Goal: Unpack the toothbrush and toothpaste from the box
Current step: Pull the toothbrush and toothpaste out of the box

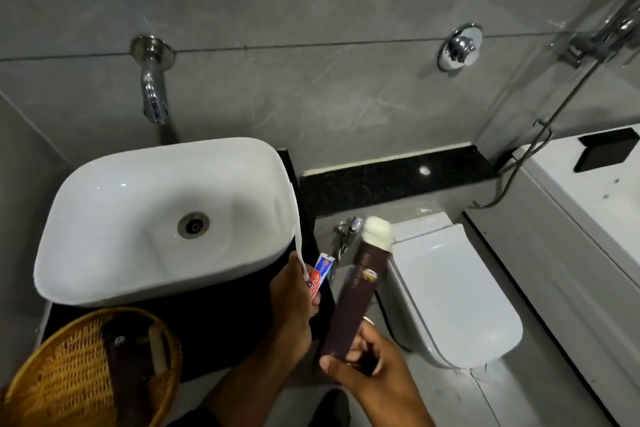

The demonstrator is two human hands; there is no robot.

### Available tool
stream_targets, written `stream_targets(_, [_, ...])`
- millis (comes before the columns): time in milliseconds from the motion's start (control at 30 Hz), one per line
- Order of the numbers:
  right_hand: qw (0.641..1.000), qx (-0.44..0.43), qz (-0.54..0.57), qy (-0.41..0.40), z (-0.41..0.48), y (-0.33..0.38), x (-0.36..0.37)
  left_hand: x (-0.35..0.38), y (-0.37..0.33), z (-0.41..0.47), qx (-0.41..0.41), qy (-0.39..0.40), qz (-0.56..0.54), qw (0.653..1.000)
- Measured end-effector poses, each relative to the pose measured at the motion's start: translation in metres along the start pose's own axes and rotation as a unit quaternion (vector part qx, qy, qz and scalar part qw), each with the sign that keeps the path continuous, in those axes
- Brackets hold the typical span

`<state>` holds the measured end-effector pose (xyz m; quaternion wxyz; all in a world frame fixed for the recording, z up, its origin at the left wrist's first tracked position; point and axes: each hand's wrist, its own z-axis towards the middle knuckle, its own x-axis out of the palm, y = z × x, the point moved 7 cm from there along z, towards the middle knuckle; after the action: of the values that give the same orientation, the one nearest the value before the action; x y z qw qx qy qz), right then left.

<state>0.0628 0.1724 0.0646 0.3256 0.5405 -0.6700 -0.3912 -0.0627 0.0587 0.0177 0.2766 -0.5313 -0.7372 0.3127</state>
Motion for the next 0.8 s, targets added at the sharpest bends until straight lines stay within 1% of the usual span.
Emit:
stream_targets(100, [0.986,0.040,-0.035,-0.155,0.009,-0.044,-0.046,-0.007,0.010,0.002,0.000,-0.003,0.017,1.000])
stream_targets(133, [0.979,0.060,-0.050,-0.190,0.012,-0.060,-0.059,-0.010,0.012,0.001,0.005,-0.003,0.025,1.000])
stream_targets(200, [0.966,0.098,-0.083,-0.223,0.020,-0.089,-0.080,-0.015,0.016,0.000,0.018,-0.002,0.053,0.998])
stream_targets(267, [0.959,0.113,-0.114,-0.233,0.032,-0.113,-0.096,-0.020,0.021,-0.002,0.030,-0.004,0.080,0.996])
stream_targets(367, [0.952,0.132,-0.132,-0.244,0.055,-0.144,-0.110,-0.027,0.024,-0.005,0.042,0.003,0.104,0.994])
stream_targets(467, [0.947,0.154,-0.150,-0.237,0.081,-0.167,-0.120,-0.031,0.028,-0.011,0.051,0.009,0.125,0.991])
stream_targets(567, [0.944,0.168,-0.172,-0.228,0.102,-0.181,-0.128,-0.040,0.032,-0.018,0.050,0.009,0.154,0.987])
stream_targets(700, [0.942,0.184,-0.200,-0.194,0.119,-0.195,-0.129,-0.058,0.031,-0.022,0.048,0.002,0.178,0.983])
stream_targets(800, [0.933,0.210,-0.212,-0.200,0.116,-0.207,-0.126,-0.075,0.028,-0.023,0.043,-0.003,0.185,0.982])
